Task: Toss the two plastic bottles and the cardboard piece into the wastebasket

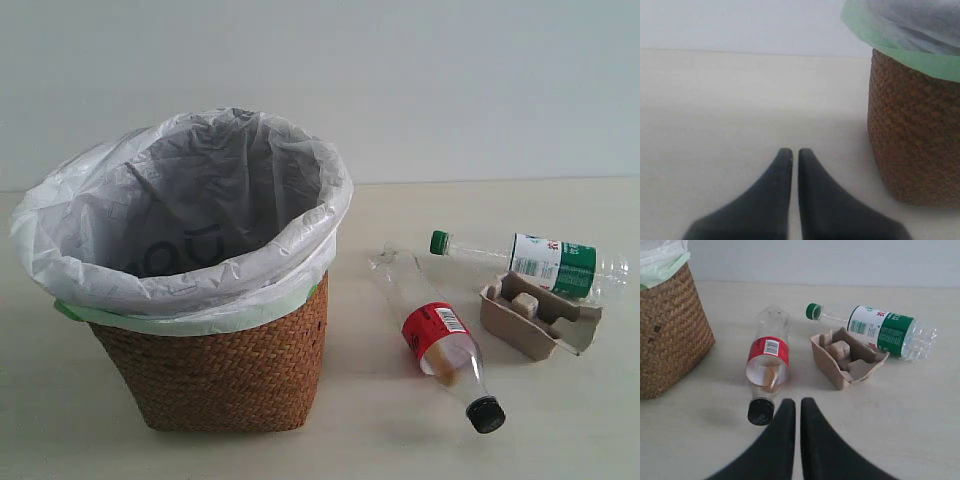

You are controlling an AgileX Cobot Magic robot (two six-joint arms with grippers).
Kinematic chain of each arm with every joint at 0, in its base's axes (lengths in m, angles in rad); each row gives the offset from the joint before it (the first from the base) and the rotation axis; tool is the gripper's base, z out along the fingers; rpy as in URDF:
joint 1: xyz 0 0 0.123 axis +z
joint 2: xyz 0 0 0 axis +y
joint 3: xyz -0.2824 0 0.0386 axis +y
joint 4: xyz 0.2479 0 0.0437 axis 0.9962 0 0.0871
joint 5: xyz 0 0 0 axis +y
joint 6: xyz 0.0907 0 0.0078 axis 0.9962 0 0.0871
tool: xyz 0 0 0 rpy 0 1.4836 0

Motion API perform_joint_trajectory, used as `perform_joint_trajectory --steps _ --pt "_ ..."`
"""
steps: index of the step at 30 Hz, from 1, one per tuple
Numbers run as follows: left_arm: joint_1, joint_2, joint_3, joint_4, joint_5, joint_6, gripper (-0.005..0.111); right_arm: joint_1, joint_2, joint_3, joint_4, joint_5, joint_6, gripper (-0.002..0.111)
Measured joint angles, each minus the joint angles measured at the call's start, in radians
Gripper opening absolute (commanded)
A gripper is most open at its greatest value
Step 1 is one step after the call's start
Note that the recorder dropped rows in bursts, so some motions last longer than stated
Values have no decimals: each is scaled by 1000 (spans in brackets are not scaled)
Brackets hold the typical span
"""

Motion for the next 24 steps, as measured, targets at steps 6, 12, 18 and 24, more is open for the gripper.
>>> perform_joint_trajectory --steps 6,12,18,24 --pt "0 0 0 0 0 0 4 0 0 0 0 0 0 1" --pt "0 0 0 0 0 0 4 0 0 0 0 0 0 1" --pt "0 0 0 0 0 0 4 0 0 0 5 0 0 1" --pt "0 0 0 0 0 0 4 0 0 0 257 0 223 1"
